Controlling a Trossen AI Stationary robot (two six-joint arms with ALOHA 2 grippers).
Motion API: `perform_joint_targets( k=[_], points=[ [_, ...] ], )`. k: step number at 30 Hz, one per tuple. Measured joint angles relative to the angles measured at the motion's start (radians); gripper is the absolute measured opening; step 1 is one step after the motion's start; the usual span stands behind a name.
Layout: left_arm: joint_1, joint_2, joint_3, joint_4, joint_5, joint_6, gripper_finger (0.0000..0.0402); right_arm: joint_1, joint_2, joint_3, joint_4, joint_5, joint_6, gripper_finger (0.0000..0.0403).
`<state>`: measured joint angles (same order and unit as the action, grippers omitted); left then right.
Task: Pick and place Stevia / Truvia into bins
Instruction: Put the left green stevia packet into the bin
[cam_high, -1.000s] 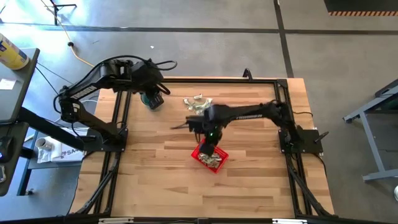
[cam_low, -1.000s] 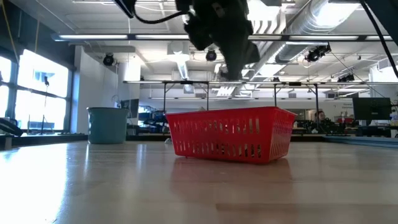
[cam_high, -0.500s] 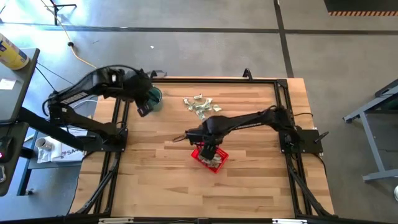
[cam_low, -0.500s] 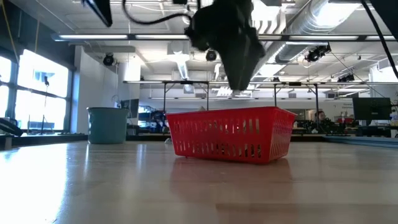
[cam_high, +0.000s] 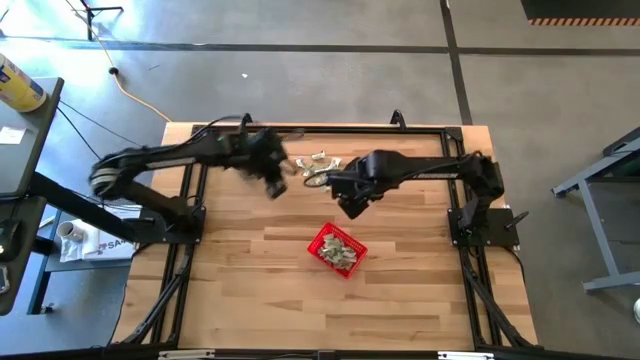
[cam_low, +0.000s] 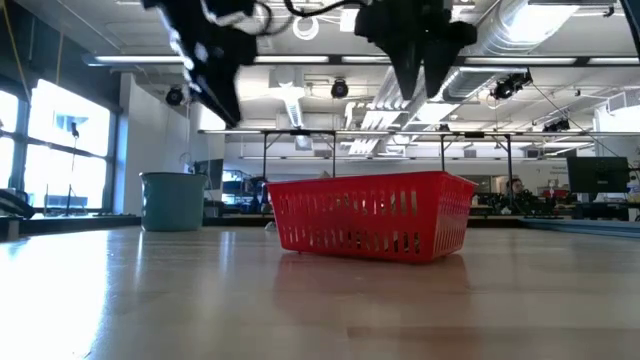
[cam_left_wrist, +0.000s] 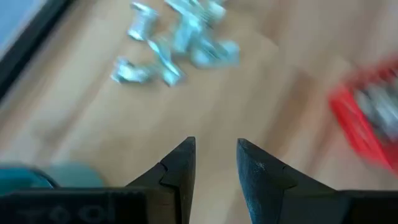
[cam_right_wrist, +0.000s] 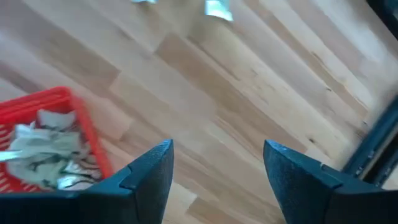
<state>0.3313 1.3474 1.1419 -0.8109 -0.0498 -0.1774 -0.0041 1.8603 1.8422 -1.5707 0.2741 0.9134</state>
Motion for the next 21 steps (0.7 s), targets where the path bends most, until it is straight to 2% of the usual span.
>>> perform_joint_targets(
  k=[5,8,11,16,18,21],
  points=[
    [0.163,0.242,0.094,0.031,0.132,0.001,0.0150,-0.040,-0.067,-0.090,-0.002,-0.001,0.011,0.0237],
    [0.200,0.356,0.127,-0.042,0.164,0.164,0.0150,-0.050,-0.097,-0.142,0.003,-0.006,0.003,0.0236],
    [0.188,0.415,0.141,-0.081,0.075,0.402,0.0150,-0.053,-0.131,-0.192,0.005,-0.009,-0.011,0.0236],
    [0.172,0.438,0.141,0.073,-0.111,0.693,0.0150,-0.058,-0.175,-0.282,0.040,-0.045,-0.050,0.0236],
    [0.166,0.437,0.143,0.145,-0.114,0.812,0.0150,-0.061,-0.196,-0.320,0.066,-0.076,-0.070,0.0236],
    [0.165,0.438,0.142,0.201,-0.047,0.901,0.0150,-0.062,-0.224,-0.374,0.094,-0.101,-0.096,0.0236]
  ],
)
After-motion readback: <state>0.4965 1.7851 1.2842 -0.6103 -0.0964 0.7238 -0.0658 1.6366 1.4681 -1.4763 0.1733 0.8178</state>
